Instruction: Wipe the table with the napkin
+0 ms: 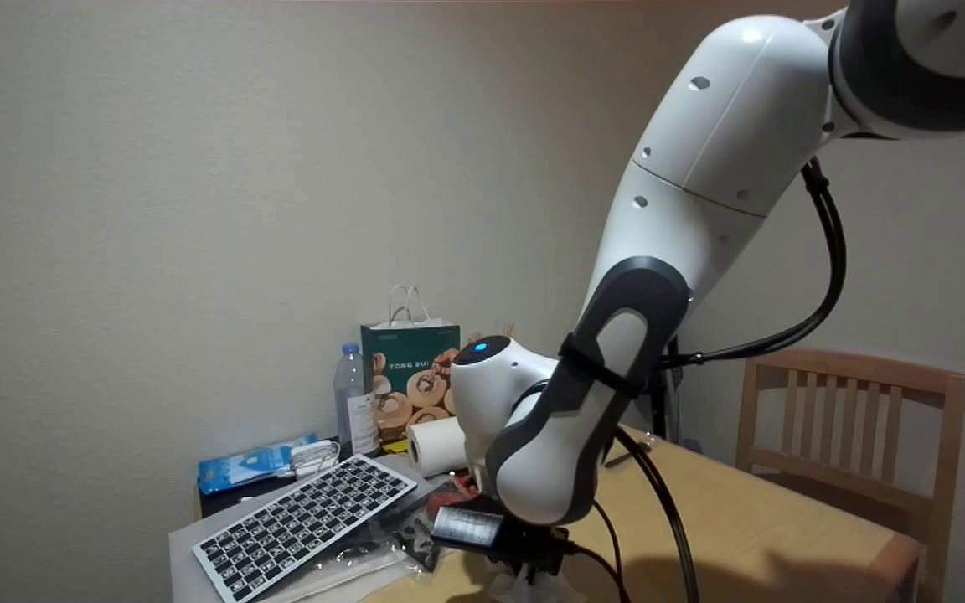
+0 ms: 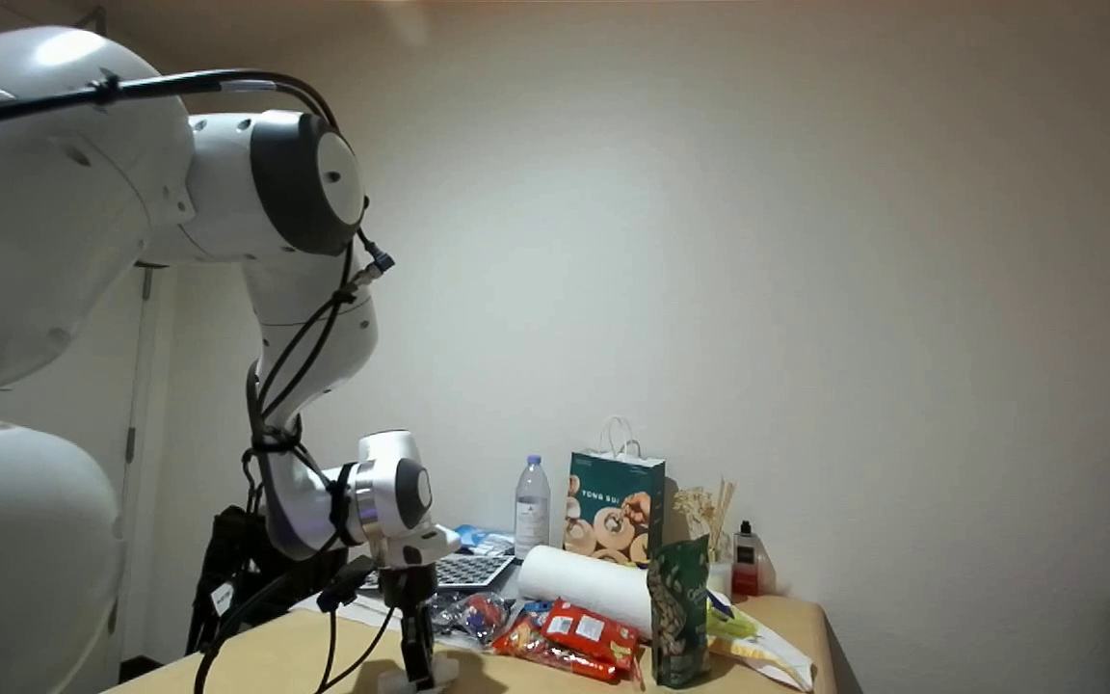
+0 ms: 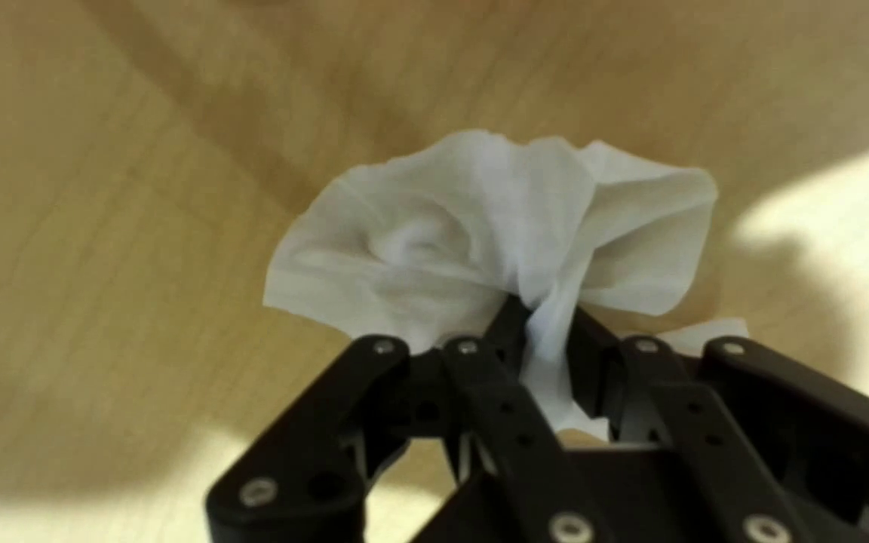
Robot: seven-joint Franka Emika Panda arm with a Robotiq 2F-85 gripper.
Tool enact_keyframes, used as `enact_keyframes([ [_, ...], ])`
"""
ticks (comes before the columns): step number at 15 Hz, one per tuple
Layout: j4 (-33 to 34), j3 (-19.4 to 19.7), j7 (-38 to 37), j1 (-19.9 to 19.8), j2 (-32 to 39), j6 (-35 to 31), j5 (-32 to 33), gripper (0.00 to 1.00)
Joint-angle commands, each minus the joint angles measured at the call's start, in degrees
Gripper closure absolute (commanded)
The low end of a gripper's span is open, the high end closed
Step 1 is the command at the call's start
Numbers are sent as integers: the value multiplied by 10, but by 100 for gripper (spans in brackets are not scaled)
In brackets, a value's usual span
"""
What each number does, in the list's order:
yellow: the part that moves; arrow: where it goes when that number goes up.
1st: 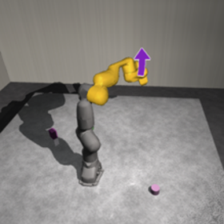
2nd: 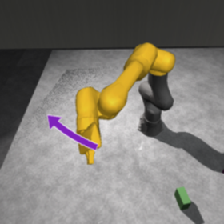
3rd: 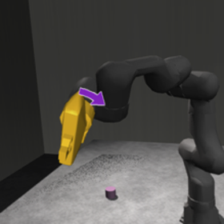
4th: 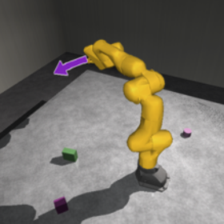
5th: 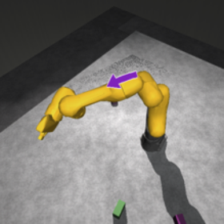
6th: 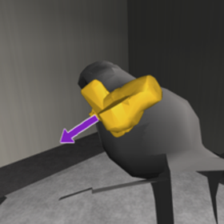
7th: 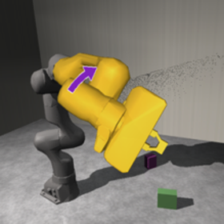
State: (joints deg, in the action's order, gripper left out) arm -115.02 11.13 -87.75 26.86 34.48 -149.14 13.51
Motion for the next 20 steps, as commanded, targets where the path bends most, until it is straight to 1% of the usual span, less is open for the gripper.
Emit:
enact_keyframes([
  [1, -34, -3, -3, -69, -8, 20, -26, 97],
  [3, -66, 9, -14, -103, -26, -6, -38, 97],
  [5, -102, 13, -10, -145, -43, -36, -60, 97],
  [7, -128, 24, -16, -175, -47, -79, -81, 97],
  [8, -139, 48, -34, -175, -44, -109, -74, 97],
  [9, -146, 62, -46, -178, -41, -132, -76, 97],
  [10, -108, 49, -16, -170, -43, -88, -69, 97],
  [11, -113, 57, -15, -174, -43, -97, -68, 89],
  [16, -109, 53, -15, -166, -42, -95, -68, 89],
  [17, -102, 68, -35, -146, -33, -97, -54, 97],
  [18, -99, 76, -44, -142, -31, -100, -52, 97],
  [20, -104, 84, -47, -158, -44, -101, -70, 97],
])
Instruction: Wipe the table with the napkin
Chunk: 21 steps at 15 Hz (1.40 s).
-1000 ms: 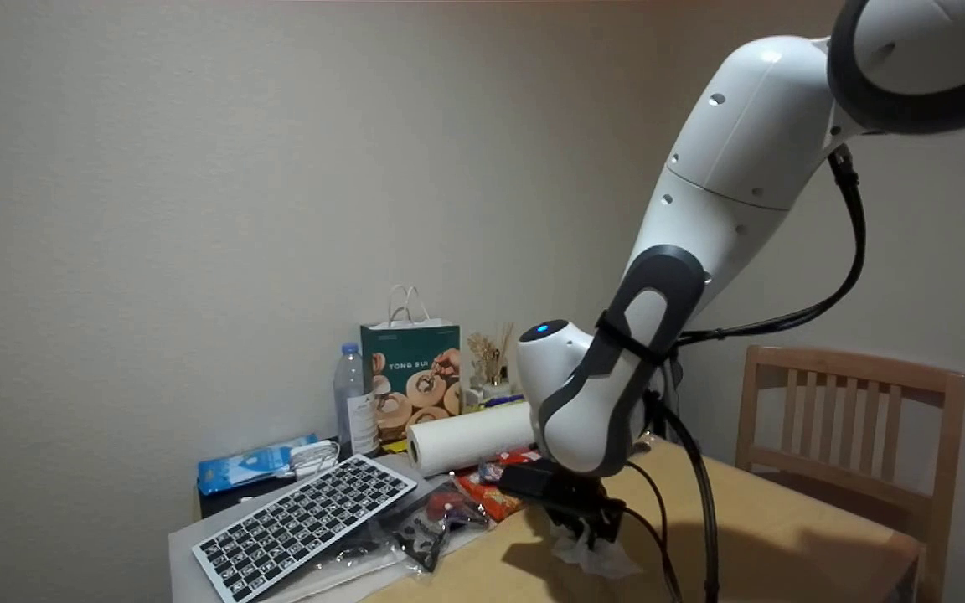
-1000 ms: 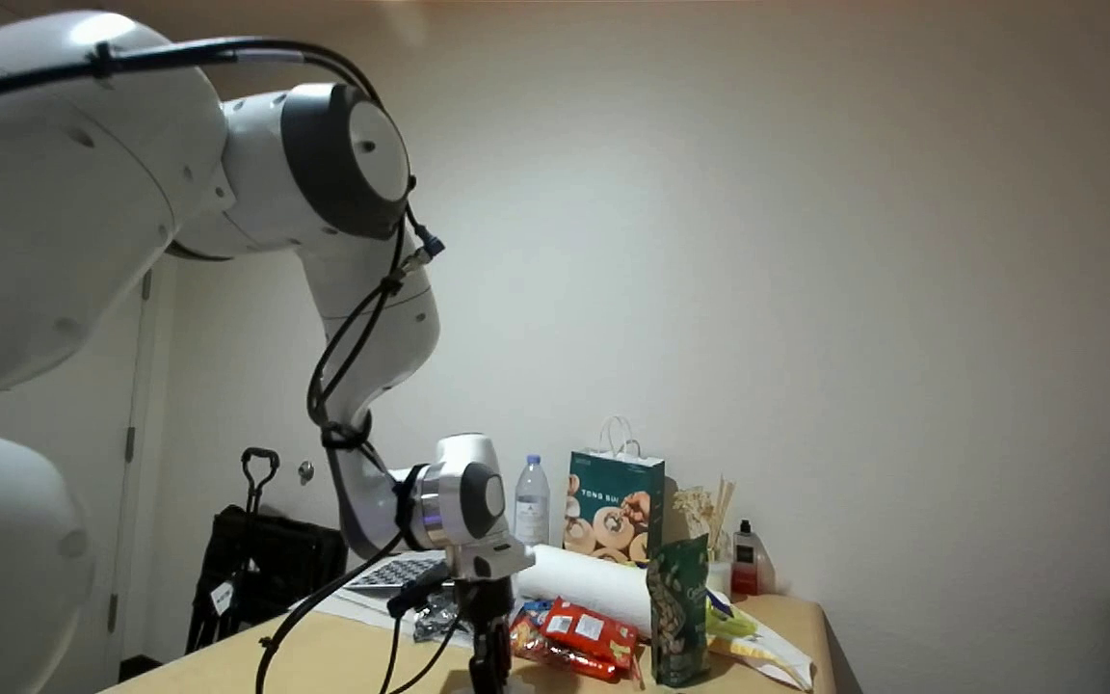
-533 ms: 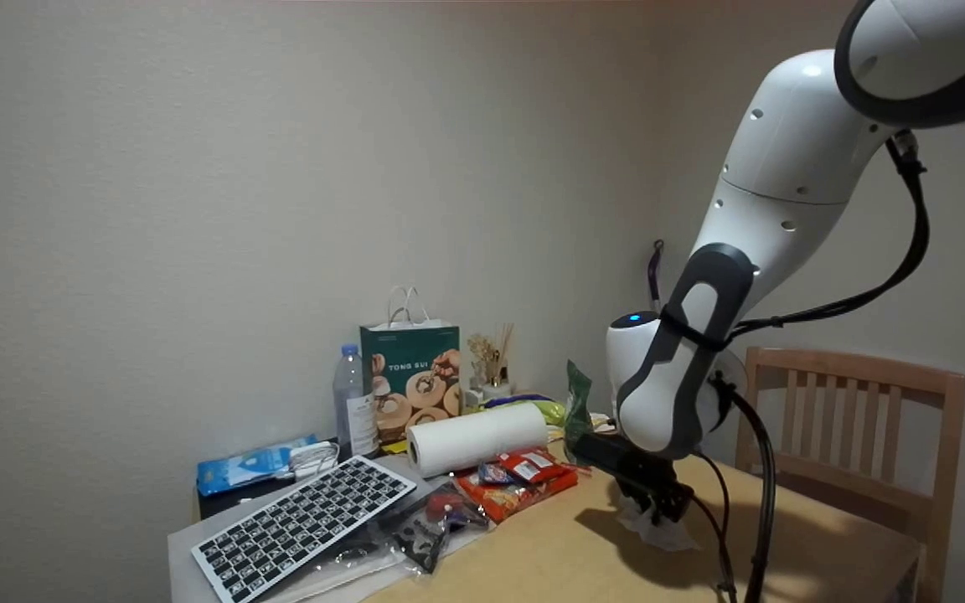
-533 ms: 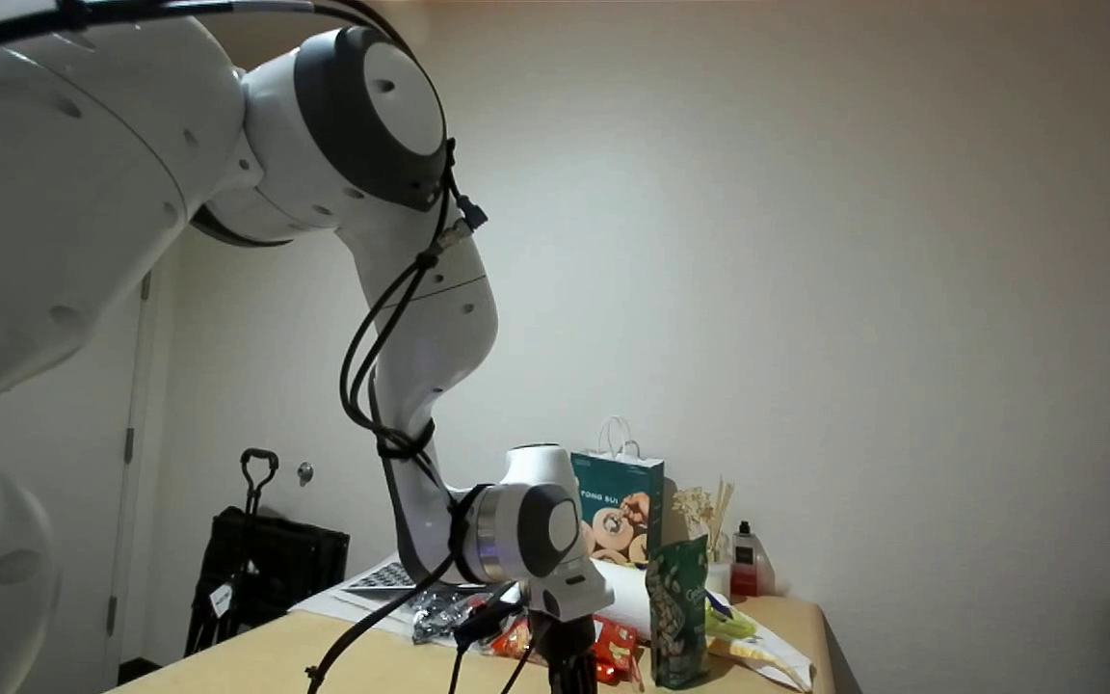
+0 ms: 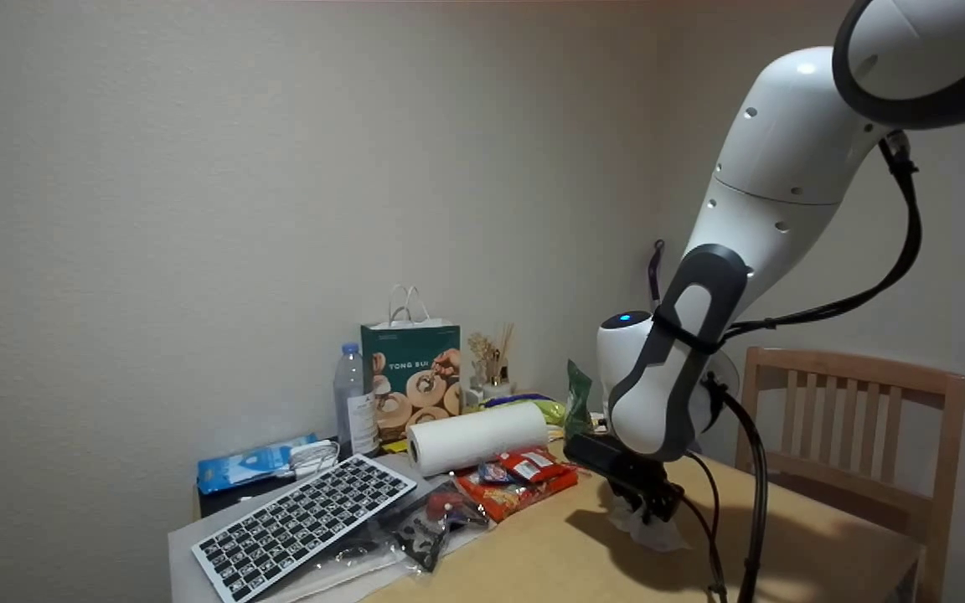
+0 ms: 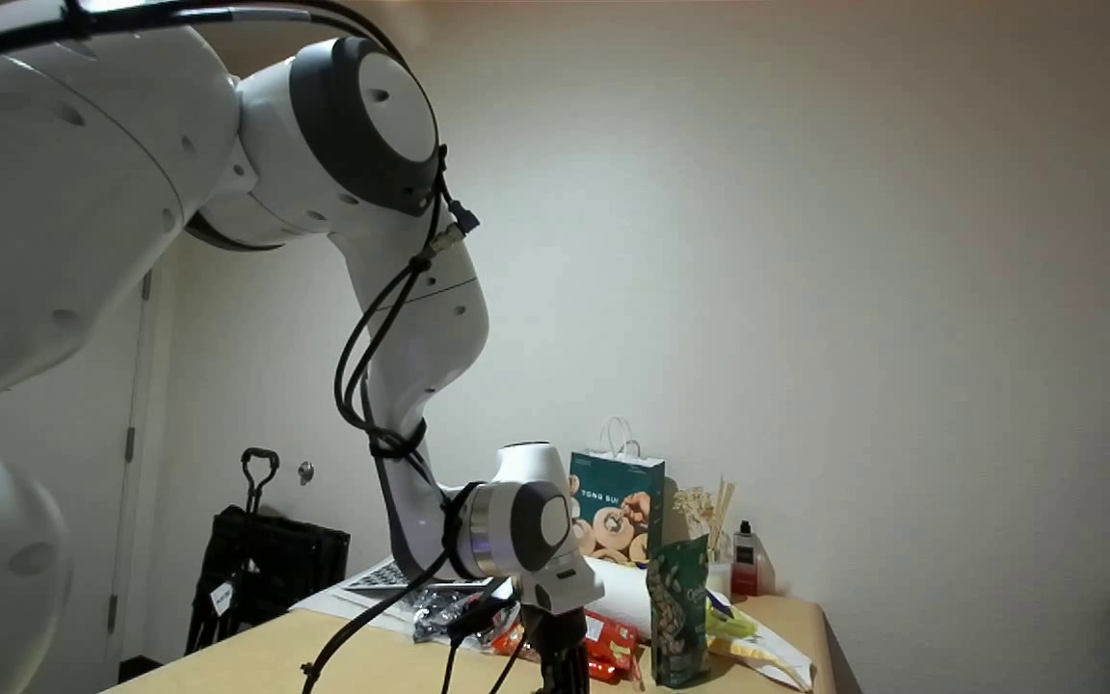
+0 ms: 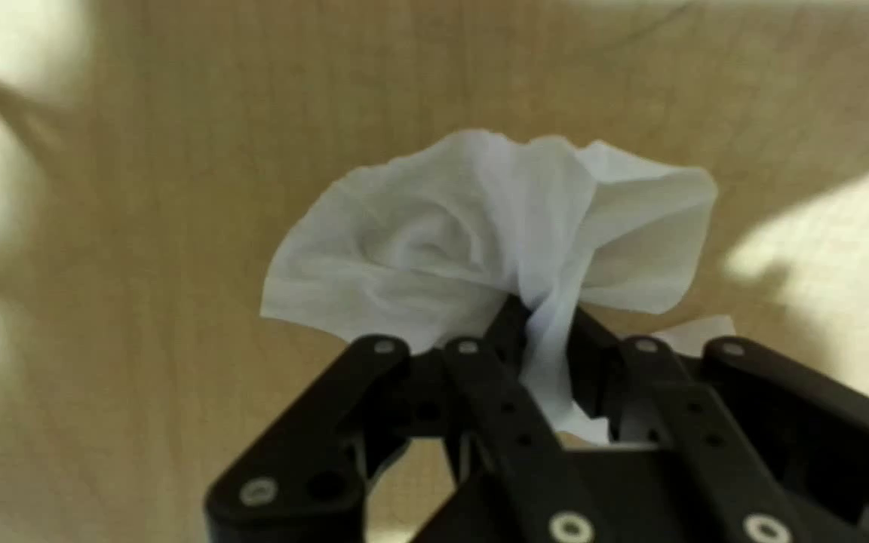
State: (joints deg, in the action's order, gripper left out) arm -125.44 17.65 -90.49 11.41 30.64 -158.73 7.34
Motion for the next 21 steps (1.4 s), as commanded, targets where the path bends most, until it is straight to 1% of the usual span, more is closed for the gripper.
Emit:
enact_keyframes([
  [1, -2, 26, -28, -10, -10, -9, -13, 97],
  [4, -10, 49, -45, -42, -21, -25, -33, 97],
  [6, -8, 53, -41, -76, -21, -25, -59, 97],
  [8, -2, 40, -29, -120, -16, -20, -98, 97],
  [10, 13, 18, -12, -163, -2, -14, -135, 97],
  [12, 38, -18, 9, -204, 17, -5, -173, 97],
  [13, 50, -31, 17, -214, 27, 0, -184, 97],
  [14, 62, -42, 25, -216, 37, 2, -189, 97],
  [16, 85, -54, 40, -203, 59, 1, -179, 97],
  [17, 99, -47, 32, -180, 74, 1, -164, 97],
  [19, 121, -40, 35, -149, 87, 10, -145, 97],
  [21, 136, -40, 42, -127, 95, 21, -133, 97],
])
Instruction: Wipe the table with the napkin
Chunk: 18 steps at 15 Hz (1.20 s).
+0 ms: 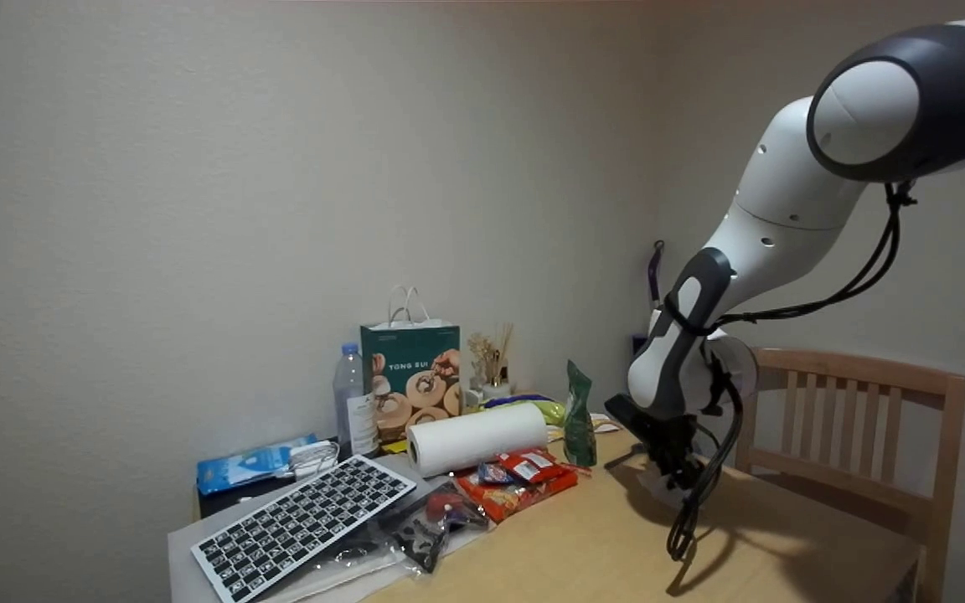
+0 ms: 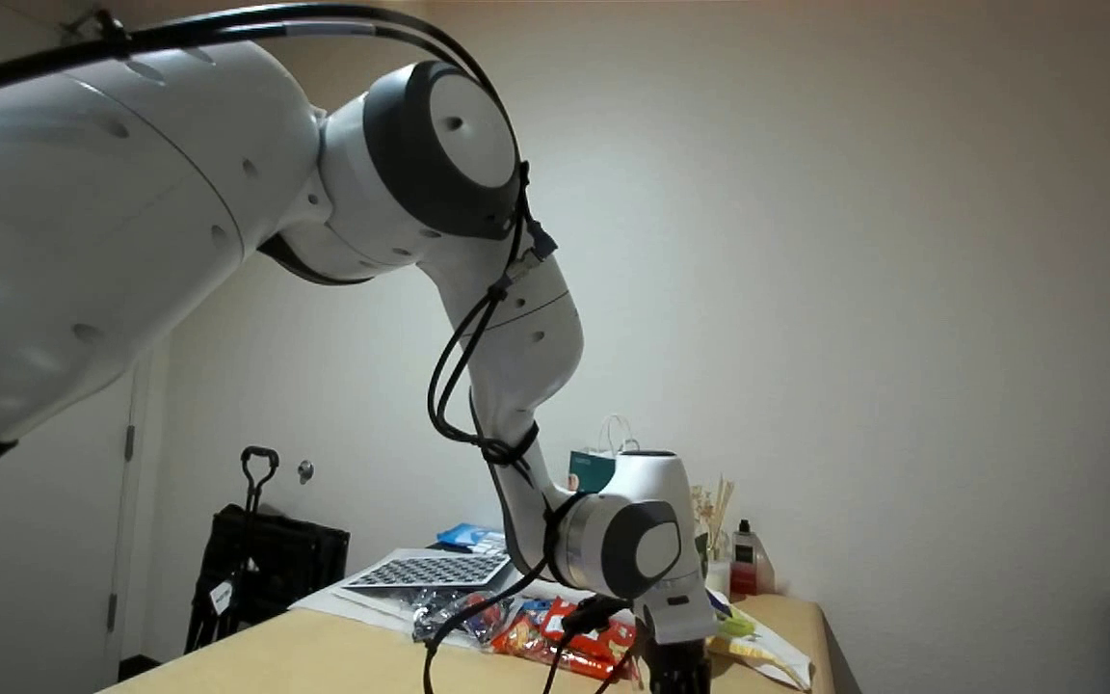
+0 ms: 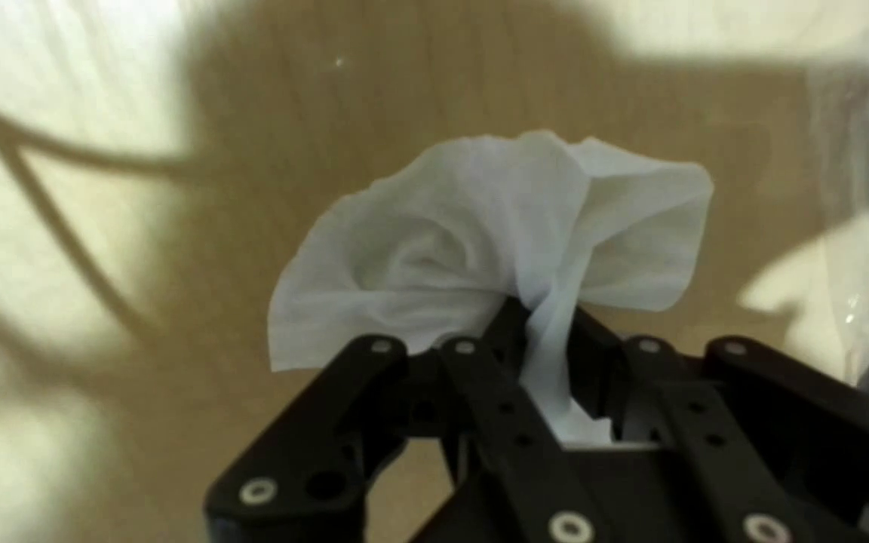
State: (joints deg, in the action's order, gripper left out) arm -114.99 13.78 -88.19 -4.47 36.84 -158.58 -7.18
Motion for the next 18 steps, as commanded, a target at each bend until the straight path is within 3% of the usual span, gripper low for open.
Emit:
enact_keyframes([
  [1, 38, -3, 20, 43, 35, 30, 19, 97],
  [13, 38, -13, 14, 204, 15, 151, 168, 97],
  [14, 48, -8, 1, 189, 4, 133, 156, 89],
  [18, 49, -11, -1, 207, 2, 149, 170, 89],
])
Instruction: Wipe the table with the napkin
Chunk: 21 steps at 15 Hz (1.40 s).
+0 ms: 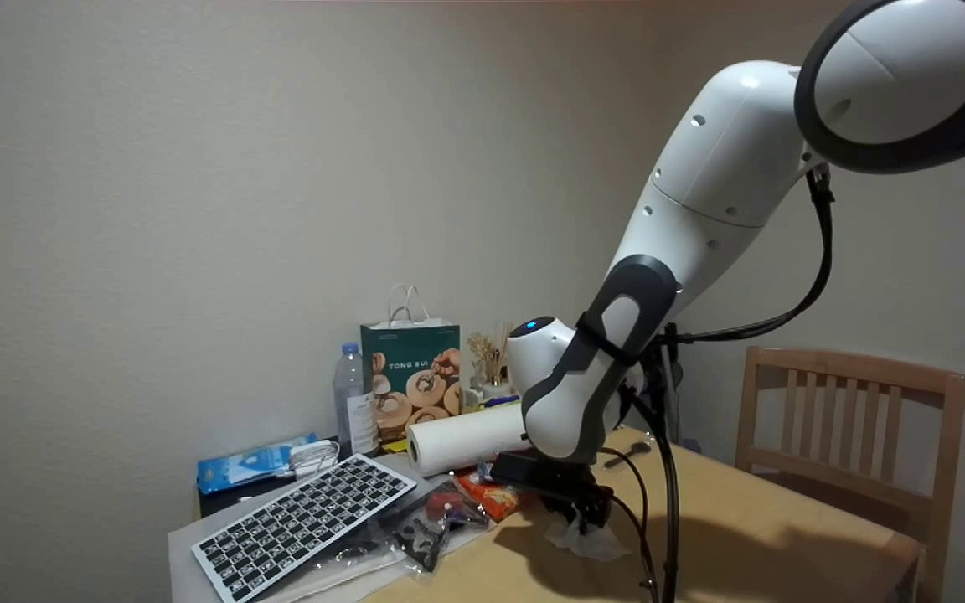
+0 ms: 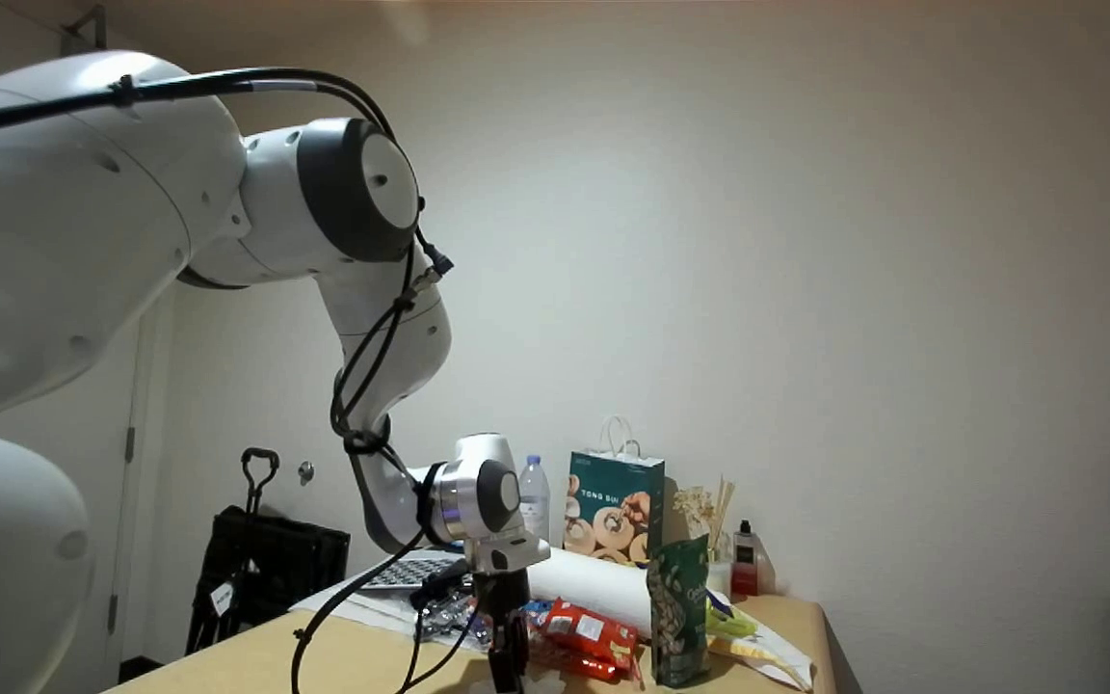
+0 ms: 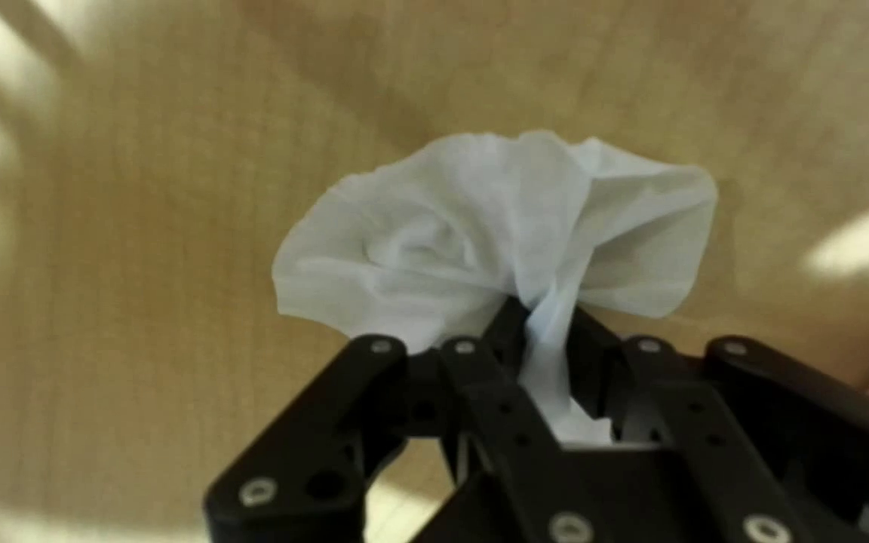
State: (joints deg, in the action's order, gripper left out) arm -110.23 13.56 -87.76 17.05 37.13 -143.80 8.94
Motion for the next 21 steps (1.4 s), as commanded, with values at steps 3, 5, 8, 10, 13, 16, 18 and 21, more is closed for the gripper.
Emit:
enact_keyframes([
  [3, 4, -14, -3, -12, 6, 3, 2, 97],
  [5, 23, -40, 18, -16, 28, 10, -7, 97],
  [8, 68, -84, 51, -2, 59, 46, -8, 97],
  [10, 106, -111, 64, 13, 78, 83, -9, 97],
  [13, 168, -144, 94, 27, 109, 149, -13, 97],
  [16, 220, -154, 150, 21, 134, 220, -22, 97],
  [18, 237, -144, 165, 7, 138, 274, -34, 97],
  [21, 177, -119, 119, -26, 96, 231, -75, 97],
])
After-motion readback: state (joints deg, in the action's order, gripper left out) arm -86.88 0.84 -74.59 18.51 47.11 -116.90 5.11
